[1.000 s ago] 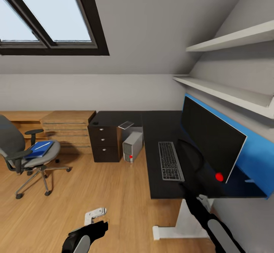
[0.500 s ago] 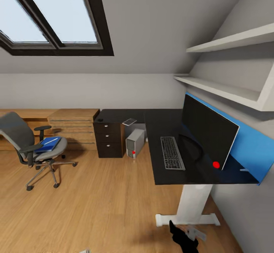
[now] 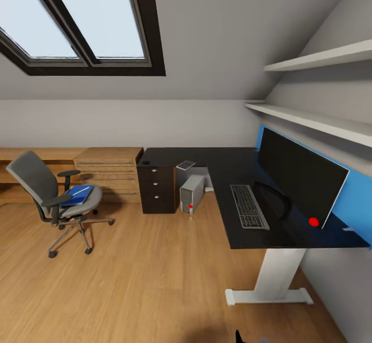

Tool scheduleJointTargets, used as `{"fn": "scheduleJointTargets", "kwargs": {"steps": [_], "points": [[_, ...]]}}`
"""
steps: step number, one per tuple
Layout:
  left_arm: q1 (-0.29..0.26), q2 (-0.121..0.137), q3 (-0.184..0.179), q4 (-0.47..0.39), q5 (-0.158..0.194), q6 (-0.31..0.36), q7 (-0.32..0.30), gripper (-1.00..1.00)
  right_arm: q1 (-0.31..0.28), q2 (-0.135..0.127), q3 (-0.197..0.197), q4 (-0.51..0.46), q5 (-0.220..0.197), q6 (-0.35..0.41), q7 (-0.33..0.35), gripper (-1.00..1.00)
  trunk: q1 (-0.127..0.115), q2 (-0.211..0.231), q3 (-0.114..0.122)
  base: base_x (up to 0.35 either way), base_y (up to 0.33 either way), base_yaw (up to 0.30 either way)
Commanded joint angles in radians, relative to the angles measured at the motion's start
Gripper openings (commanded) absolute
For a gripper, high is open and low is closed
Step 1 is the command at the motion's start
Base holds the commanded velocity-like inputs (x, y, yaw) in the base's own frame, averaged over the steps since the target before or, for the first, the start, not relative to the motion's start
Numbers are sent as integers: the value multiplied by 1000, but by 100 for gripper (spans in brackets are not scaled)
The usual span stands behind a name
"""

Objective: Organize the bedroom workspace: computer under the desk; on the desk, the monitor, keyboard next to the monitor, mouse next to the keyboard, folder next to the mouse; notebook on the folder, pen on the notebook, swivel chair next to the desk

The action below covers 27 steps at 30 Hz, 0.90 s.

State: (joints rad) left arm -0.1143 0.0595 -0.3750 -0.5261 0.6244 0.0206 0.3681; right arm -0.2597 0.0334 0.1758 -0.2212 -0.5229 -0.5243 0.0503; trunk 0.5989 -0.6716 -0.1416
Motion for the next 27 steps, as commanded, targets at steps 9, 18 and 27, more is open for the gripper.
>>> {"fn": "scheduleJointTargets", "kwargs": {"steps": [9,18,27], "points": [[-1,-3,-14,9,6,-13,3,100,-1,23,0,9,159,-5,4,100,1,-1,-2,175,311,0],[-1,-7,-52,12,8,-19,3,100,-1,43,1,10,180,-6,8,100,1,-1,-2,208,294,0],[-1,-7,-58,14,10,-49,5,100,-1,73,1,10,181,-8,1,100,1,-1,-2,261,145,32]]}}
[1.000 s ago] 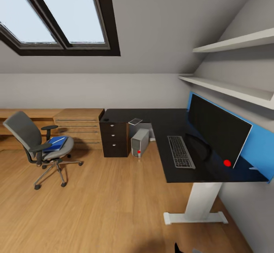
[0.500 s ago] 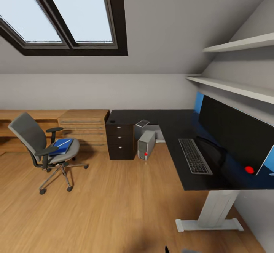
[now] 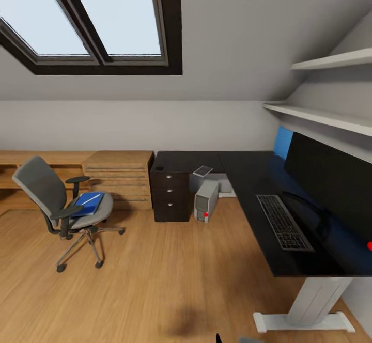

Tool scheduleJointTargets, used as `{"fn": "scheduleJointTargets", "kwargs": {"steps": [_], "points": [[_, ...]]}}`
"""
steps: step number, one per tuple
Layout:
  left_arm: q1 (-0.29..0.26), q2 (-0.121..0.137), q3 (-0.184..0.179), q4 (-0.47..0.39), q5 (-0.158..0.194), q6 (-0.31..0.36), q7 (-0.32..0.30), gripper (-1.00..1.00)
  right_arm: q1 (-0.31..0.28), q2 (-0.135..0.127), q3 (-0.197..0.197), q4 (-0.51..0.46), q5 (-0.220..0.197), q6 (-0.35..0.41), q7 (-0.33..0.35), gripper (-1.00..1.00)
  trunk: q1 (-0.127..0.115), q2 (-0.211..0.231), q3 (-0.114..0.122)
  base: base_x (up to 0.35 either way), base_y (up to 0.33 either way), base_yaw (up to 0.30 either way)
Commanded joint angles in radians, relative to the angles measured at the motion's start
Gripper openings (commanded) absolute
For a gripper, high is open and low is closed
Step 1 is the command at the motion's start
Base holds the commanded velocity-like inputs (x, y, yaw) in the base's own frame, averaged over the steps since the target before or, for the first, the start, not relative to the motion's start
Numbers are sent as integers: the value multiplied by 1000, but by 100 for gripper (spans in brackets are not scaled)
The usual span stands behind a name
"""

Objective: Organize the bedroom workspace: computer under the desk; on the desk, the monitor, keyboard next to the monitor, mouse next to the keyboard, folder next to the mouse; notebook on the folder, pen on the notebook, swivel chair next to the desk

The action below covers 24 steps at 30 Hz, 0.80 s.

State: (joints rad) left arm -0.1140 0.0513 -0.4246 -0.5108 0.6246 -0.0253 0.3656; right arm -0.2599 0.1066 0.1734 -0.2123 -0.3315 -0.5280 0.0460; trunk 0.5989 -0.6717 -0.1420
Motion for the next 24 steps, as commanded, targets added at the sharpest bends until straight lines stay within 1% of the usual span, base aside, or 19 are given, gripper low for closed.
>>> {"fn": "scheduleJointTargets", "kwargs": {"steps": [1,7,12,16,24], "points": [[-1,1,-8,-1,10,-7,7,100,-1,1,4,1,-11,-5,5,100,1,-1,-2,117,3,216],[-1,1,-9,0,8,-19,7,100,-1,3,3,1,-11,-7,5,100,1,-1,-2,59,1,259],[-1,1,-9,0,10,-21,8,100,-1,2,2,1,-11,-8,5,100,1,-1,-2,256,0,248],[-1,1,-9,0,11,-21,9,100,-1,2,2,1,-11,-15,5,100,1,-1,-2,311,0,65],[-1,1,-9,1,12,-21,9,100,-1,2,2,3,-9,-34,5,100,1,-1,-2,320,0,9]]}}
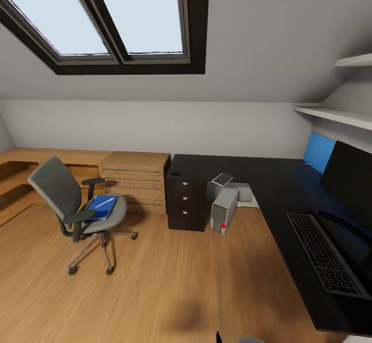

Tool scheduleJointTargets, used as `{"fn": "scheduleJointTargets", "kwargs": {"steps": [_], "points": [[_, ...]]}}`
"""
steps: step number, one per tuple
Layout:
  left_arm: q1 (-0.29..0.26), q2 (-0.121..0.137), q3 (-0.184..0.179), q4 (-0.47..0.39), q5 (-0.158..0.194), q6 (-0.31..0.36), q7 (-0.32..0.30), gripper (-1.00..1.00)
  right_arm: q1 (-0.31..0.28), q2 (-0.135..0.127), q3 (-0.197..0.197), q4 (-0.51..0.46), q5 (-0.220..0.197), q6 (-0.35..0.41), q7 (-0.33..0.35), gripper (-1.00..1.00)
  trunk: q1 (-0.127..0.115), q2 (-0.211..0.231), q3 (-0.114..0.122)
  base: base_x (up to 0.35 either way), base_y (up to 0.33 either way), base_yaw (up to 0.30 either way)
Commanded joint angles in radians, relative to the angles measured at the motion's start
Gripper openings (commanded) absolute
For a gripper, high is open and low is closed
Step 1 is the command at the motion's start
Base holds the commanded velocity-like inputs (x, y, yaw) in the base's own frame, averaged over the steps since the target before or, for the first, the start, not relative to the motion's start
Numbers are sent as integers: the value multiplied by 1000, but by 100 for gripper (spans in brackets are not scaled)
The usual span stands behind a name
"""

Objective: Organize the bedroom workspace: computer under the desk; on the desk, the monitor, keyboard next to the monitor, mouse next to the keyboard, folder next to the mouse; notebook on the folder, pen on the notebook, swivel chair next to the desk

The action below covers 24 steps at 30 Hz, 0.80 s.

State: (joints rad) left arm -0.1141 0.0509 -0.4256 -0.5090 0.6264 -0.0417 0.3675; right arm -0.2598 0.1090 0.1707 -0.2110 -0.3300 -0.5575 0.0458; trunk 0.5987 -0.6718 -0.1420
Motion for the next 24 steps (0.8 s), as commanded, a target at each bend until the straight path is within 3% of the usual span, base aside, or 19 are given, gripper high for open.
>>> {"fn": "scheduleJointTargets", "kwargs": {"steps": [1,24], "points": [[-1,1,-8,-1,10,-4,7,100,-1,0,4,5,-11,-5,5,100,1,-1,-2,321,0,1],[-1,2,-5,10,8,-6,6,100,-1,0,9,28,-9,-17,7,100,1,-1,-2,322,0,0]]}}
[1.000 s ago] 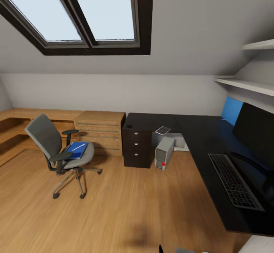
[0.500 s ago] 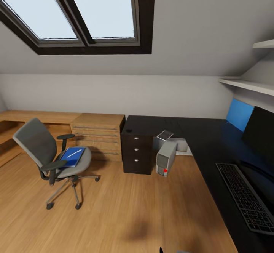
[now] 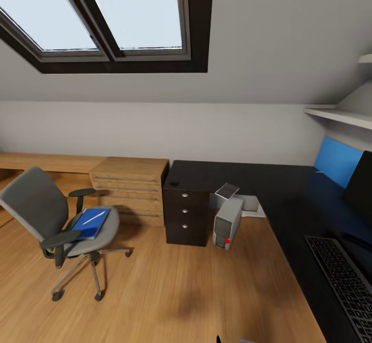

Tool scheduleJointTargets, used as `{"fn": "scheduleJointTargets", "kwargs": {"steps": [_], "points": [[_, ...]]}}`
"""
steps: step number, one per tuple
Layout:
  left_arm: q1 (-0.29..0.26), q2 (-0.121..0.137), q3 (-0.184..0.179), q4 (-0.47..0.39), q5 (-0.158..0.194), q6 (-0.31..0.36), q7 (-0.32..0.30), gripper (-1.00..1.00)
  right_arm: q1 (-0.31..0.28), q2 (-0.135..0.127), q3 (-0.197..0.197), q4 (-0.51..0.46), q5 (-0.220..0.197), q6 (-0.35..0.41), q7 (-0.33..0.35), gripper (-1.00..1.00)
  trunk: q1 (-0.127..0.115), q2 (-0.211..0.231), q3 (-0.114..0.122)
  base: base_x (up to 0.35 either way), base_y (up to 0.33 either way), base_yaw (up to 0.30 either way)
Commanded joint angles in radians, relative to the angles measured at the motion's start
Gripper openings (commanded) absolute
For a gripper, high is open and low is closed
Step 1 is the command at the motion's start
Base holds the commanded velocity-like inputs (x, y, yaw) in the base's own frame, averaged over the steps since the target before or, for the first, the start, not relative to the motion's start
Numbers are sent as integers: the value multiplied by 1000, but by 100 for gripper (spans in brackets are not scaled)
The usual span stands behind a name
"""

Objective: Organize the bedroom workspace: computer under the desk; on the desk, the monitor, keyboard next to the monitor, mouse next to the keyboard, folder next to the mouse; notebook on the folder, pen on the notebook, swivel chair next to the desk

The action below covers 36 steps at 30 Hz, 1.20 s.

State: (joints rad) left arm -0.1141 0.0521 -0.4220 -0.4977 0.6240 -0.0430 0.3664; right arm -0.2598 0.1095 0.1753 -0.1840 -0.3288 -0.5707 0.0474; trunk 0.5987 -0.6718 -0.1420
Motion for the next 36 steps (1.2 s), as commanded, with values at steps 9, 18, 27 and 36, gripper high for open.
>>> {"fn": "scheduleJointTargets", "kwargs": {"steps": [9,18,27,36], "points": [[-2,19,-6,-117,9,5,9,100,-1,0,6,-23,-10,-6,6,100,1,-1,-2,322,0,0],[-2,96,49,-517,13,262,16,100,-17,-7,2,-361,-10,120,-96,100,1,-1,-2,323,0,0],[-2,105,337,-975,16,688,15,100,-269,-4,-1,-598,11,812,-413,100,1,-1,-2,325,0,0],[-2,110,403,-1007,12,727,16,100,-306,2,-1,-607,-32,928,-431,100,1,-1,-2,325,0,0]]}}
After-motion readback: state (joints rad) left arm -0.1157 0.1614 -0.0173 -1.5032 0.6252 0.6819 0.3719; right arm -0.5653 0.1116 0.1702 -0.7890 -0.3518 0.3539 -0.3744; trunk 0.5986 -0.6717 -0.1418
